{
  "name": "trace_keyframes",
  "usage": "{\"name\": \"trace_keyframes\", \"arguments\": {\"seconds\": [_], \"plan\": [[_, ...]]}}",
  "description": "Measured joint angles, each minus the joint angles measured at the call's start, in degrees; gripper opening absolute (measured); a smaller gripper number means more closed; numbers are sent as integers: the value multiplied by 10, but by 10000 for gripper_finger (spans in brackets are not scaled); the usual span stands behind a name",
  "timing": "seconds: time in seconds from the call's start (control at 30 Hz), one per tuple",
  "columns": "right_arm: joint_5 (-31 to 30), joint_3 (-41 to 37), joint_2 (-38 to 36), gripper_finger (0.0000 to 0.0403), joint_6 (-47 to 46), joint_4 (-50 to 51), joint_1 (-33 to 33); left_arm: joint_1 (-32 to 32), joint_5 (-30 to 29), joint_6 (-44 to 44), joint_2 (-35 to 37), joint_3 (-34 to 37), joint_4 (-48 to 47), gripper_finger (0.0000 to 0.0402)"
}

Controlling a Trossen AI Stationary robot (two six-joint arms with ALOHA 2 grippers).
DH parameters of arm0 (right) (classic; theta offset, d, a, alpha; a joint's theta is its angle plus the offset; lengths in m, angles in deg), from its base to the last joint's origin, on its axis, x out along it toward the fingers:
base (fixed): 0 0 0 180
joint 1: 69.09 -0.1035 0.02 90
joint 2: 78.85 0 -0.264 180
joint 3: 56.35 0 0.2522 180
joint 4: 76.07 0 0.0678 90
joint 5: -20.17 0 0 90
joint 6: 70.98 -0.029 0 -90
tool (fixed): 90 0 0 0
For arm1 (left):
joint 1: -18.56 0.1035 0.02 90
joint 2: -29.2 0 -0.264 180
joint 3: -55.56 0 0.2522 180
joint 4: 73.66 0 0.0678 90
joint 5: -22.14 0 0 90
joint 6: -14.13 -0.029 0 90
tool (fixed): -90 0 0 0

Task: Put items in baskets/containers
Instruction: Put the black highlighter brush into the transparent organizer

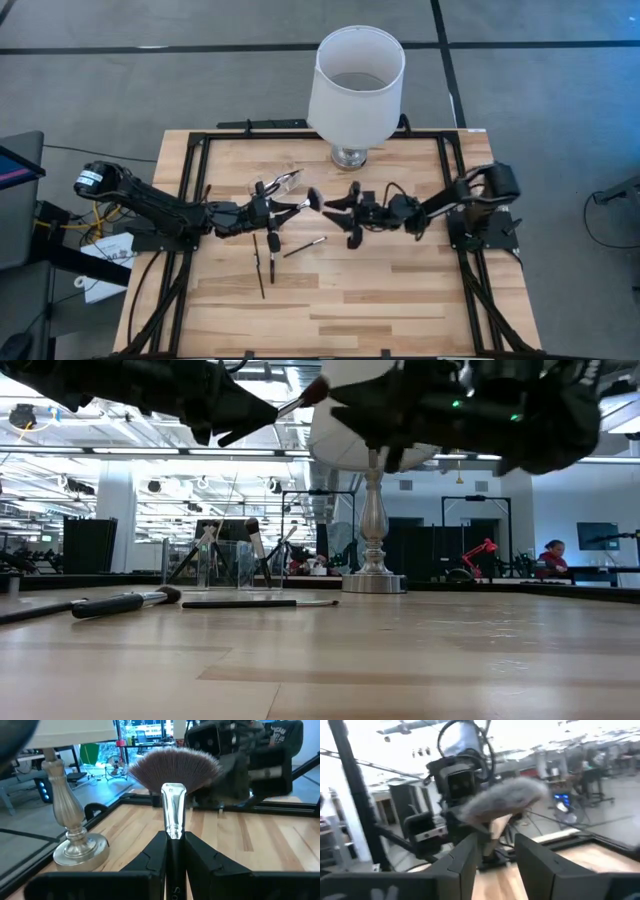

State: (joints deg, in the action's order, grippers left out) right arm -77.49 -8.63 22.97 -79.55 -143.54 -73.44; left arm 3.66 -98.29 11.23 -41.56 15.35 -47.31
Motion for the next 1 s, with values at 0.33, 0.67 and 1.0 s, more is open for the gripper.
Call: {"name": "trace_keyframes", "arguments": {"seconds": [0.33,0.67,1.0], "plan": [[5,119,98,199,10,-9,23,0,0,-3,0,0,2,47],[43,133,99,184,11,12,30,0,0,-3,0,0,2,48],[43,154,98,102,11,38,32,0,0,-3,0,0,3,49]]}}
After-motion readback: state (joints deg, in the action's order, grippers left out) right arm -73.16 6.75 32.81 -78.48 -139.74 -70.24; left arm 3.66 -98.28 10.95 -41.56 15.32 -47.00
